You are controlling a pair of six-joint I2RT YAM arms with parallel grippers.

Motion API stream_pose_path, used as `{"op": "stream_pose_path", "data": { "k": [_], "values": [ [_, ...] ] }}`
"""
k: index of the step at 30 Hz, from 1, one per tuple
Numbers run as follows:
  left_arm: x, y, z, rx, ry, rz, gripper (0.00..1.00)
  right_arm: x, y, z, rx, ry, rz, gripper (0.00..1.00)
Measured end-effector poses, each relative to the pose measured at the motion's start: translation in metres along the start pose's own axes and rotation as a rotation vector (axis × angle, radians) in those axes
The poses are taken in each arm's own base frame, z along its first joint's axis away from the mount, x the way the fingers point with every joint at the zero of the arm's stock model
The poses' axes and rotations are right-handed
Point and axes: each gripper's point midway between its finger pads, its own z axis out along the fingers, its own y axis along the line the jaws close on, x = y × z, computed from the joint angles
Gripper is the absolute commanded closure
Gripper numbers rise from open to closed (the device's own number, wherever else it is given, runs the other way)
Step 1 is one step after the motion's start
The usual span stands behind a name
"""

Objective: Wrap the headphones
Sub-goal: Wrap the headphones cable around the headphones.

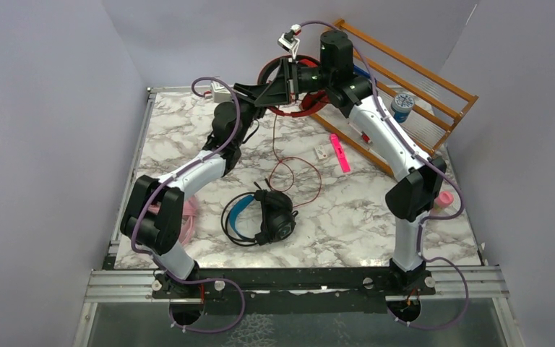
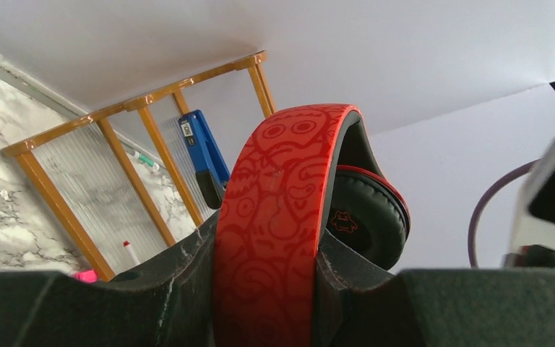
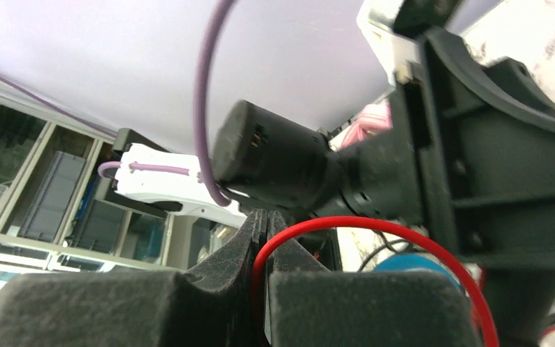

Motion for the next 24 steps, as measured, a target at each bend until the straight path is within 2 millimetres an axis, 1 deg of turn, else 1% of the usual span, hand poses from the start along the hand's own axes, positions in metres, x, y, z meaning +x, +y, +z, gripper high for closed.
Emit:
{"op": "stream_pose_path", "data": {
  "k": [2, 3, 5, 7, 8, 11, 13, 15, 18, 21, 22, 24],
  "values": [
    [-0.003, -0.001, -0.002, 0.003, -0.004, 0.013, 1.00, 0.004, -0.005, -0.005, 0.019, 0.001, 0.004, 0.84],
    [-0.006, -0.003, -0.003, 0.006, -0.009, 0.024, 1.00, 0.010, -0.008, -0.008, 0.032, 0.004, 0.009, 0.79],
    [-0.014, -0.007, -0.004, 0.016, -0.026, 0.039, 1.00, 0.029, -0.014, -0.015, 0.063, 0.024, 0.037, 0.70],
    [-0.028, -0.010, -0.004, 0.029, -0.055, 0.053, 1.00, 0.045, -0.014, -0.022, 0.094, 0.037, 0.050, 0.56],
    [-0.034, -0.011, -0.003, 0.031, -0.066, 0.054, 1.00, 0.049, -0.015, -0.025, 0.115, 0.037, 0.049, 0.50],
    [-0.049, -0.010, -0.001, 0.030, -0.096, 0.060, 1.00, 0.055, -0.014, -0.036, 0.186, 0.007, 0.027, 0.39],
    [-0.057, -0.012, 0.000, 0.032, -0.112, 0.061, 1.00, 0.058, -0.015, -0.049, 0.229, -0.036, 0.028, 0.36],
    [-0.058, -0.017, 0.001, 0.042, -0.116, 0.061, 1.00, 0.059, -0.021, -0.064, 0.276, -0.098, 0.049, 0.34],
    [-0.059, -0.024, 0.002, 0.058, -0.119, 0.059, 1.00, 0.049, -0.034, -0.079, 0.337, -0.199, 0.064, 0.34],
    [-0.058, -0.027, 0.001, 0.064, -0.117, 0.055, 1.00, 0.040, -0.045, -0.081, 0.356, -0.282, 0.075, 0.37],
    [-0.058, -0.028, 0.001, 0.066, -0.116, 0.052, 1.00, 0.038, -0.047, -0.080, 0.354, -0.303, 0.081, 0.39],
    [-0.058, -0.030, 0.000, 0.069, -0.113, 0.037, 1.00, 0.030, -0.049, -0.078, 0.336, -0.343, 0.085, 0.39]
  ]
}}
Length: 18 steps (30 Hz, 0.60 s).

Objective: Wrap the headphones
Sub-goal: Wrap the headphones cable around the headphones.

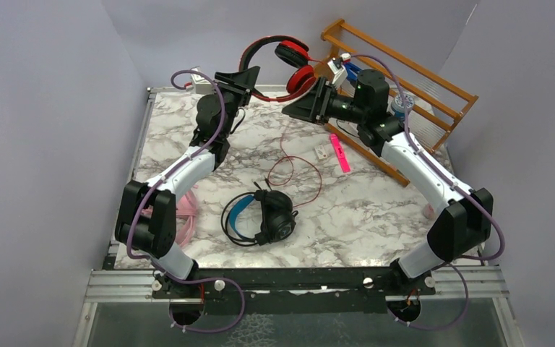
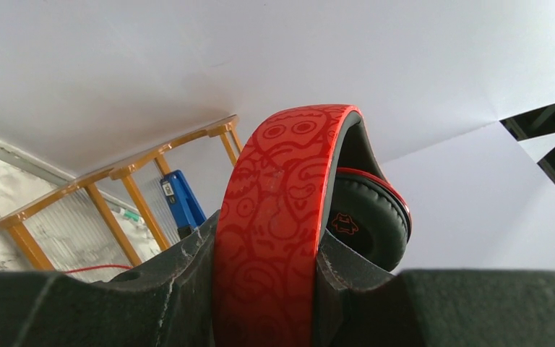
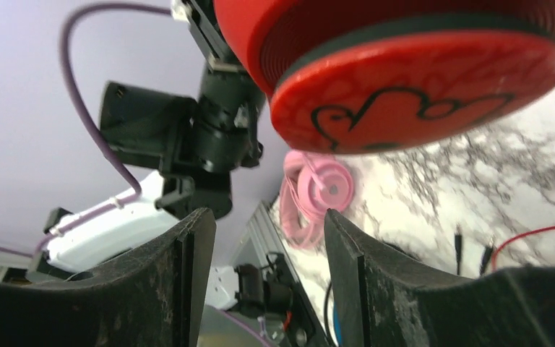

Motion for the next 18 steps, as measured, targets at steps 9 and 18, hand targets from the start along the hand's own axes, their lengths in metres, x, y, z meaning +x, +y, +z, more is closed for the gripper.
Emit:
{"op": "stream_pose_path", "data": {
  "k": [9, 18],
  "values": [
    [0.007, -0.008, -0.003, 0.014, 0.020, -0.080, 1.00, -0.037, 0.004, 0.009, -0.039, -0.213, 0.070, 0.43],
    [0.016, -0.021, -0.006, 0.056, 0.037, -0.134, 1.00, -0.043, 0.001, 0.021, -0.043, -0.276, 0.176, 0.56]
  ]
}}
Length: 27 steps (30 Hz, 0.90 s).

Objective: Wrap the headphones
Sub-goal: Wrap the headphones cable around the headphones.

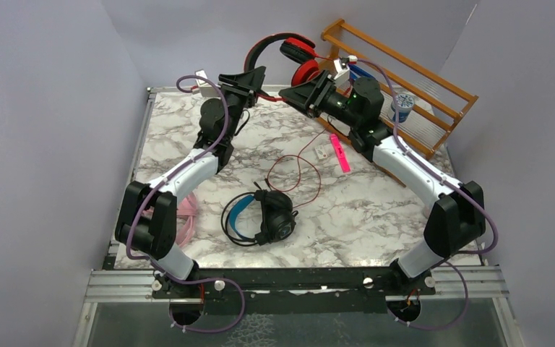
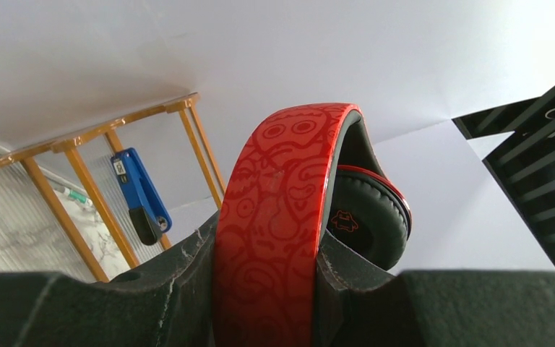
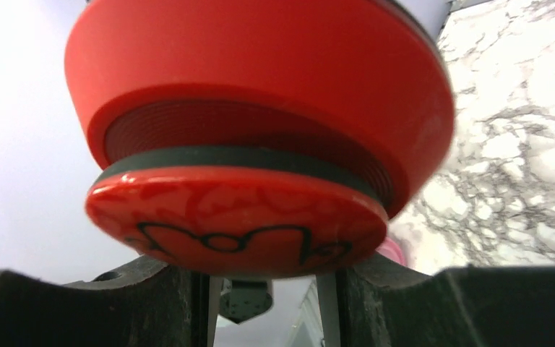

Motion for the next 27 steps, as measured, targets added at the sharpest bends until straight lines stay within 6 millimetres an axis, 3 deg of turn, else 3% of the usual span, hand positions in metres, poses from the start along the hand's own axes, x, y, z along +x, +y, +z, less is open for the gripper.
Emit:
{"op": "stream_pose_path", "data": {
  "k": [4, 6, 10, 13, 18, 23, 27],
  "values": [
    [0.008, 0.003, -0.003, -0.005, 0.010, -0.013, 0.98, 0.001, 0.000, 0.004, -0.004, -0.011, 0.013, 0.84],
    [0.007, 0.005, -0.004, -0.011, 0.007, -0.008, 0.74, 0.001, -0.002, 0.005, -0.002, -0.020, 0.010, 0.98],
    [0.005, 0.012, -0.015, -0.043, 0.004, 0.032, 0.41, 0.007, -0.004, 0.005, -0.003, -0.007, 0.001, 0.99],
    [-0.003, 0.005, -0.024, -0.047, 0.015, 0.074, 0.26, 0.009, 0.003, 0.006, -0.032, 0.002, -0.024, 1.00],
    [-0.016, -0.002, -0.034, -0.057, 0.068, 0.136, 0.24, 0.009, 0.008, 0.004, -0.063, 0.012, -0.054, 0.99],
    [-0.029, 0.017, -0.039, -0.120, 0.114, 0.168, 0.27, 0.011, 0.007, 0.003, -0.070, 0.029, -0.086, 0.99],
    [-0.024, 0.027, -0.043, -0.149, 0.169, 0.185, 0.25, 0.014, 0.006, 0.001, -0.074, 0.047, -0.104, 1.00]
  ]
}}
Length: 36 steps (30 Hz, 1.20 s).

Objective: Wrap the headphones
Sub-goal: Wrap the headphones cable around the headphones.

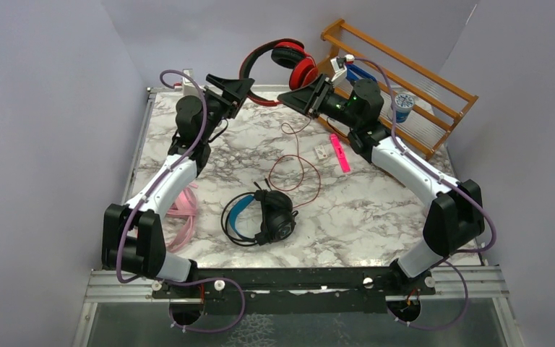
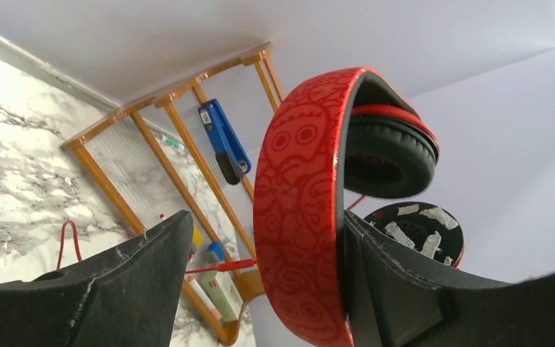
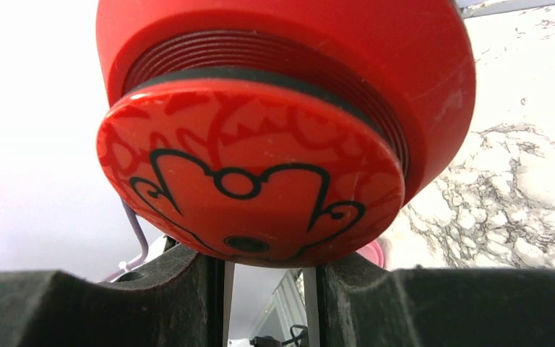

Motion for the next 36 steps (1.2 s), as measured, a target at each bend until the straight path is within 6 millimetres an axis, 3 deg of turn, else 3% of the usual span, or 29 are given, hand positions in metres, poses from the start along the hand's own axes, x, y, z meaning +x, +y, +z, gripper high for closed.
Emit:
{"op": "stream_pose_path", "data": {
  "k": [4, 6, 10, 12, 14, 16, 23, 27, 30, 36],
  "values": [
    [0.007, -0.002, 0.004, 0.007, 0.054, 0.013, 0.25, 0.004, 0.003, -0.002, -0.021, 0.031, -0.009, 1.00],
    [0.009, -0.003, 0.007, 0.015, 0.078, 0.020, 0.32, 0.007, 0.004, -0.003, -0.030, 0.047, -0.012, 0.99],
    [0.015, 0.000, 0.011, 0.020, 0.119, 0.028, 0.63, 0.015, 0.007, -0.006, -0.051, 0.094, -0.025, 0.99],
    [0.017, -0.002, 0.013, 0.032, 0.142, 0.036, 0.80, 0.021, 0.005, -0.008, -0.051, 0.123, -0.035, 0.86],
    [0.018, -0.003, 0.013, 0.044, 0.169, 0.038, 1.00, 0.026, -0.001, -0.010, -0.038, 0.157, -0.051, 0.68],
    [0.020, -0.001, 0.012, 0.044, 0.190, 0.046, 1.00, 0.031, -0.005, -0.013, -0.019, 0.195, -0.079, 0.48],
    [-0.004, 0.012, 0.010, -0.003, 0.161, 0.027, 1.00, 0.056, -0.021, -0.045, 0.098, 0.332, -0.215, 0.12],
    [-0.021, -0.003, 0.012, 0.017, 0.131, -0.002, 1.00, 0.060, -0.018, -0.075, 0.118, 0.332, -0.333, 0.10],
    [-0.028, -0.026, 0.014, 0.054, 0.126, -0.029, 1.00, 0.043, -0.022, -0.085, 0.136, 0.286, -0.412, 0.09],
    [-0.038, -0.068, 0.005, 0.093, 0.118, -0.090, 1.00, 0.009, -0.072, -0.089, 0.171, 0.147, -0.531, 0.08]
  ]
}}
